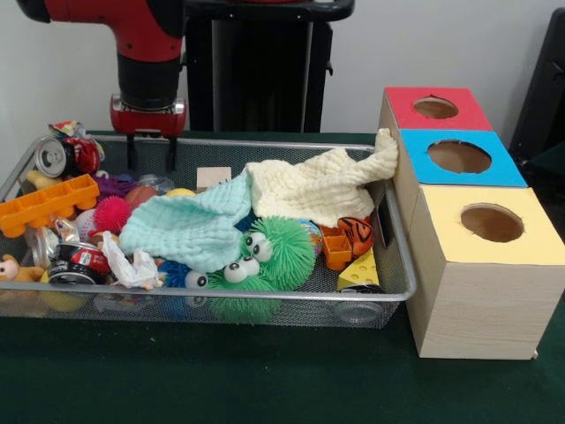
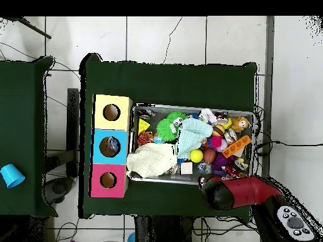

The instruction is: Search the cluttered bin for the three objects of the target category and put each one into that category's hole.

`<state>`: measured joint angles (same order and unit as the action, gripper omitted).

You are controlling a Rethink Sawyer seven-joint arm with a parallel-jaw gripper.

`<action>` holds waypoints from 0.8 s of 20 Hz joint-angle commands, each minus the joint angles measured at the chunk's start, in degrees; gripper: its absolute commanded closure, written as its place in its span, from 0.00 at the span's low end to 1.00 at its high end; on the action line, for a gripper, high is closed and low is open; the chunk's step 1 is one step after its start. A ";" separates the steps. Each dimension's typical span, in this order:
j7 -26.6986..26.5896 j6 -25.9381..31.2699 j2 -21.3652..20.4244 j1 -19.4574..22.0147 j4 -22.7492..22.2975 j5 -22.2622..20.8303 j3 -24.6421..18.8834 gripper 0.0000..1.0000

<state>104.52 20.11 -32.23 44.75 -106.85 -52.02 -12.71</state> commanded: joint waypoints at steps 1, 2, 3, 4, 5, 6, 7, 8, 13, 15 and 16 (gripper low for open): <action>2.42 -1.72 -0.30 0.73 6.76 -0.20 0.24 0.00; 2.45 -1.67 -0.35 0.54 6.82 -0.31 0.39 0.00; 2.80 -1.78 -0.27 0.17 6.92 -0.48 0.77 0.00; 3.08 -1.88 -0.24 -0.14 7.03 -0.62 1.08 0.00; 3.37 -1.96 -0.06 -0.40 7.16 -0.66 1.31 0.00; 3.79 -2.21 0.09 -0.71 7.32 -0.74 1.66 0.00; 4.14 -2.45 0.22 -0.97 7.46 -0.76 1.95 0.00; 4.32 -2.64 0.33 -1.10 7.53 -0.72 2.12 0.00; 4.91 -4.03 1.06 -1.66 7.93 -0.76 2.92 0.00; 5.04 -4.56 1.27 -1.84 8.13 -0.66 3.17 0.00; 5.11 -4.79 1.31 -1.96 8.21 -0.57 3.27 0.00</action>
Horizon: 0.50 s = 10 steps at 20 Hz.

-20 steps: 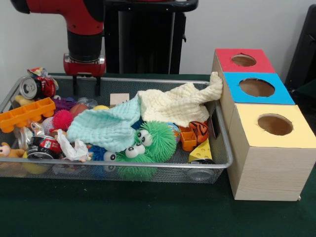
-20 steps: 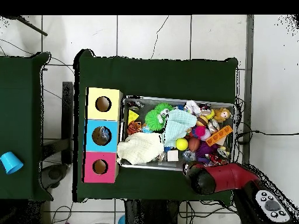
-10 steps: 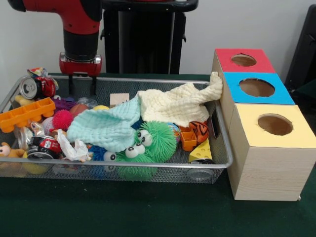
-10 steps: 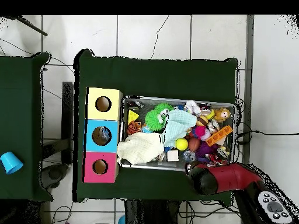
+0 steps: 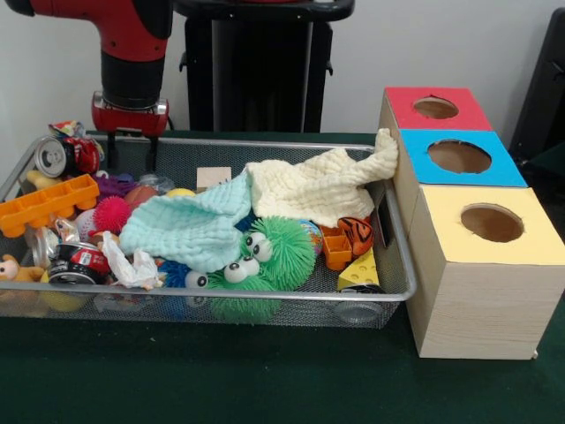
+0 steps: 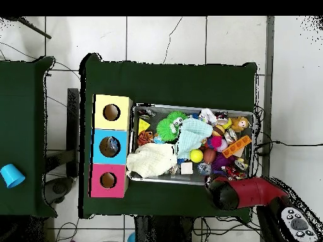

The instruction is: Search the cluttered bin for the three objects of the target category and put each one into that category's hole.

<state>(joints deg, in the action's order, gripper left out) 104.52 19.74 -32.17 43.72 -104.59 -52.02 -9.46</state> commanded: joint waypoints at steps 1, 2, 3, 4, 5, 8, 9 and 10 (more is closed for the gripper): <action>5.63 -4.87 1.95 -1.35 6.50 -0.70 0.50 0.00; 6.15 -5.33 2.64 -1.76 7.04 -0.83 0.98 0.00; 6.59 -5.96 3.25 -2.02 7.35 -0.94 1.44 0.00; 6.62 -6.03 3.39 -2.02 7.33 -0.62 1.46 0.00; 6.60 -6.08 3.45 -2.02 7.17 -0.26 1.48 0.00; 6.51 -5.79 2.79 -1.93 6.08 1.25 1.26 0.00; 6.33 -5.50 2.57 -1.68 5.67 1.89 0.92 0.00; 5.91 -4.82 2.21 -1.26 5.14 2.71 0.37 0.00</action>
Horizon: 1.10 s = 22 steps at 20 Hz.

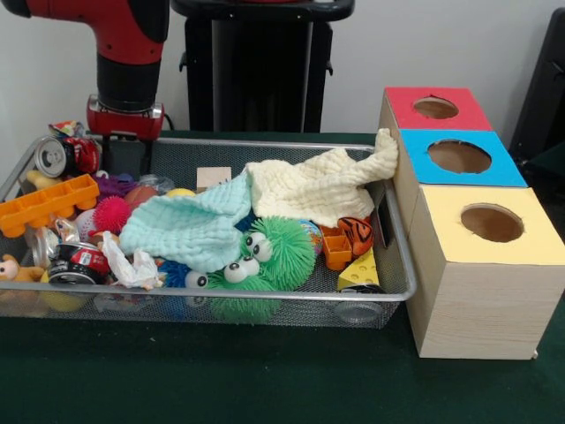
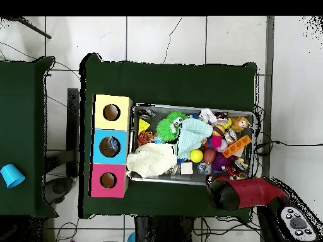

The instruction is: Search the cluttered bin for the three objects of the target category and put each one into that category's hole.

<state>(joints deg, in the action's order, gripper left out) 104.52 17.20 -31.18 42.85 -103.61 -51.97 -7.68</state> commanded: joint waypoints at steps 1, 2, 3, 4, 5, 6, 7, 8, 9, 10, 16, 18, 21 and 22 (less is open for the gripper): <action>5.32 -1.56 0.77 0.33 3.45 3.58 -2.28 0.00; 4.78 -1.06 0.28 1.17 2.63 4.53 -3.24 0.00; 4.39 -0.73 -0.07 1.59 2.11 5.19 -3.79 0.00; 4.00 -0.40 -0.41 2.01 1.58 5.85 -4.33 0.00; 3.62 -0.23 -0.56 2.25 1.29 6.30 -4.69 0.00; 3.30 -0.05 -0.67 2.46 1.02 6.82 -5.00 0.00; 2.99 0.10 -0.84 2.54 0.77 7.23 -5.20 0.00; 2.78 0.10 -0.97 2.67 0.52 7.59 -5.35 0.00; 2.50 0.26 -1.20 2.77 0.24 7.94 -5.48 0.00; 2.23 0.42 -1.42 2.86 -0.03 8.29 -5.61 0.00; 0.78 1.60 -3.08 3.02 -1.21 9.88 -6.15 0.00; 0.06 2.48 -4.21 3.35 -2.03 10.72 -6.51 0.00; -1.07 4.13 -6.23 3.81 -3.51 12.15 -7.06 0.00; -1.36 4.57 -6.83 3.94 -3.99 12.55 -7.26 0.00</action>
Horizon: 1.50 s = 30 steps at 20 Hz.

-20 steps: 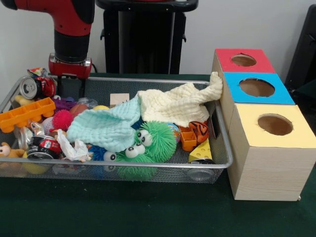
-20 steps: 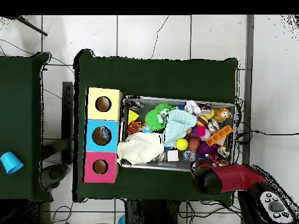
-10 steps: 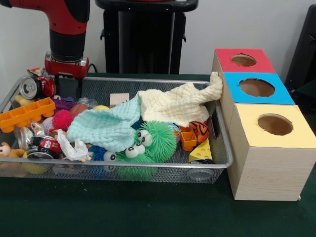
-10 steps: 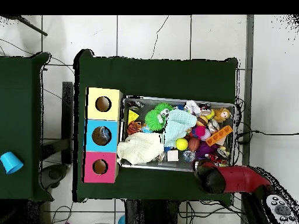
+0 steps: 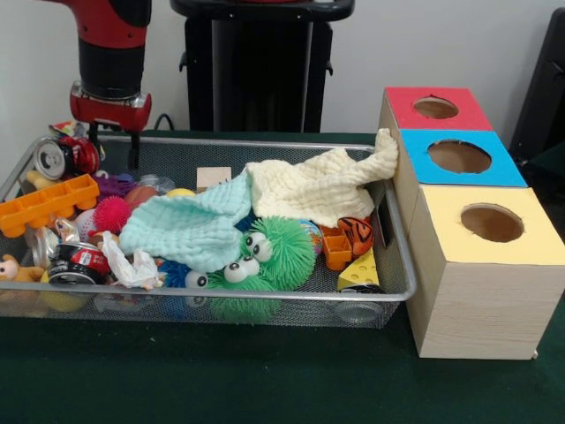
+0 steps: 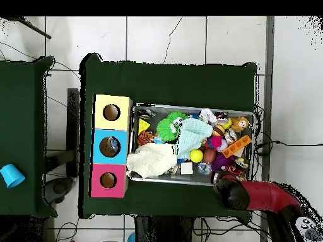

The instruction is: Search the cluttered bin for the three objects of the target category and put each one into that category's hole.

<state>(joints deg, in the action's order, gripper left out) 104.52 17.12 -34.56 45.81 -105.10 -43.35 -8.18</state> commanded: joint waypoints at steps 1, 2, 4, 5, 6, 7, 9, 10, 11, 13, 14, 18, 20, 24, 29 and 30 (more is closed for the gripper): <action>-1.56 4.99 -3.97 1.05 -2.96 4.27 -6.92 0.00; -1.84 5.48 -4.52 1.15 -3.43 4.72 -7.12 0.00; -2.22 6.15 -5.43 1.31 -4.28 5.53 -7.56 0.00; -2.26 6.43 -5.69 1.28 -4.52 5.88 -7.69 0.00; -2.20 6.50 -5.85 1.23 -4.73 6.14 -7.76 0.00; -2.13 6.57 -6.02 1.17 -4.94 6.41 -7.84 0.00; -2.02 6.58 -6.13 1.02 -5.23 6.89 -7.98 0.00; -1.98 6.59 -6.14 0.97 -5.36 7.16 -8.09 0.00; -1.96 6.55 -6.14 0.94 -5.50 7.40 -8.23 0.00; -1.85 6.39 -6.00 0.92 -5.65 7.76 -8.44 0.00; -1.85 6.47 -5.99 0.92 -5.71 7.96 -8.51 0.00; -1.91 6.76 -5.73 1.11 -5.90 8.82 -8.89 0.00; -1.73 6.41 -5.44 1.26 -6.04 9.21 -9.16 0.00; -0.61 5.61 -4.62 0.99 -6.23 10.17 -9.63 0.00; 0.02 4.24 -3.46 0.38 -5.75 9.98 -9.04 0.00; 0.02 4.16 -3.36 0.38 -5.69 9.94 -8.93 0.00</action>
<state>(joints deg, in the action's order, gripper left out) 104.52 17.19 -40.06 46.69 -108.85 -34.95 -12.39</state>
